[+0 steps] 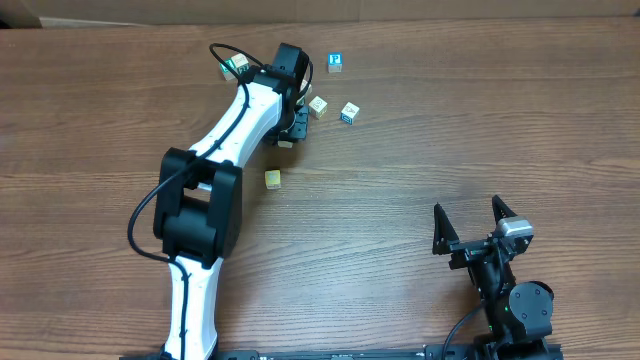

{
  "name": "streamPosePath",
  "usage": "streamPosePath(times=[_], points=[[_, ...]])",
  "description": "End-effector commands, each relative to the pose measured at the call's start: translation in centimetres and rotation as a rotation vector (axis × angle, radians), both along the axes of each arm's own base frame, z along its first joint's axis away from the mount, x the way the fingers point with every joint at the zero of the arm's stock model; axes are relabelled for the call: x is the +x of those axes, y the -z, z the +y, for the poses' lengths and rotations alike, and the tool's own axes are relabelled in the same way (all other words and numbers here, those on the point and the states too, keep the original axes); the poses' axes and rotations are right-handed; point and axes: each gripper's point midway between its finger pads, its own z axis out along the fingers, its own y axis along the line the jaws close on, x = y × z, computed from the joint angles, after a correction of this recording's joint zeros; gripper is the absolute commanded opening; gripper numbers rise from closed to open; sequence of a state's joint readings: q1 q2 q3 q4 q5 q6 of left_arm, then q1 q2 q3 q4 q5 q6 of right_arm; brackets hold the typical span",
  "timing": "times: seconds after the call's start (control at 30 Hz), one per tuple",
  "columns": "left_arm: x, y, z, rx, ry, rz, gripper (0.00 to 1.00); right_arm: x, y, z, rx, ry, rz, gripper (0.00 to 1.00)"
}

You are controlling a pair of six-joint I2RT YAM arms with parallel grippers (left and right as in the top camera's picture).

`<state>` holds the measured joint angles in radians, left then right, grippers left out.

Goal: Form a horizontal line
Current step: 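Lower the left gripper and grasp the green-lettered block, then carry the green block beside the yellow block with the left gripper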

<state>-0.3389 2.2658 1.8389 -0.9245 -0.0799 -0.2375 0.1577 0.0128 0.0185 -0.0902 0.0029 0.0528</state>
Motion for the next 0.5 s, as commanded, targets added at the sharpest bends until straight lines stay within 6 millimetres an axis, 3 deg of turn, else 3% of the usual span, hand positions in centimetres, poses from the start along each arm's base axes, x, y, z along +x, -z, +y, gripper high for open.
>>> streamPosePath(times=[0.0, 0.27, 0.37, 0.47], points=[[0.3, -6.4, -0.2, -0.046, -0.030, -0.118, 0.26, 0.0, 0.1, 0.0, 0.008, -0.002, -0.004, 1.00], [-1.6, -14.1, 1.7, -0.036, -0.091, -0.222, 0.27, 0.0, 0.1, 0.0, 0.008, -0.002, -0.004, 1.00], [-3.4, -15.5, 2.7, -0.020, -0.133, -0.205, 0.26, 0.0, 0.1, 0.0, 0.008, -0.002, -0.004, 1.00], [-5.1, -15.2, 3.3, 0.000, -0.152, -0.145, 0.27, 0.0, 0.1, 0.0, 0.008, -0.002, -0.004, 1.00]])
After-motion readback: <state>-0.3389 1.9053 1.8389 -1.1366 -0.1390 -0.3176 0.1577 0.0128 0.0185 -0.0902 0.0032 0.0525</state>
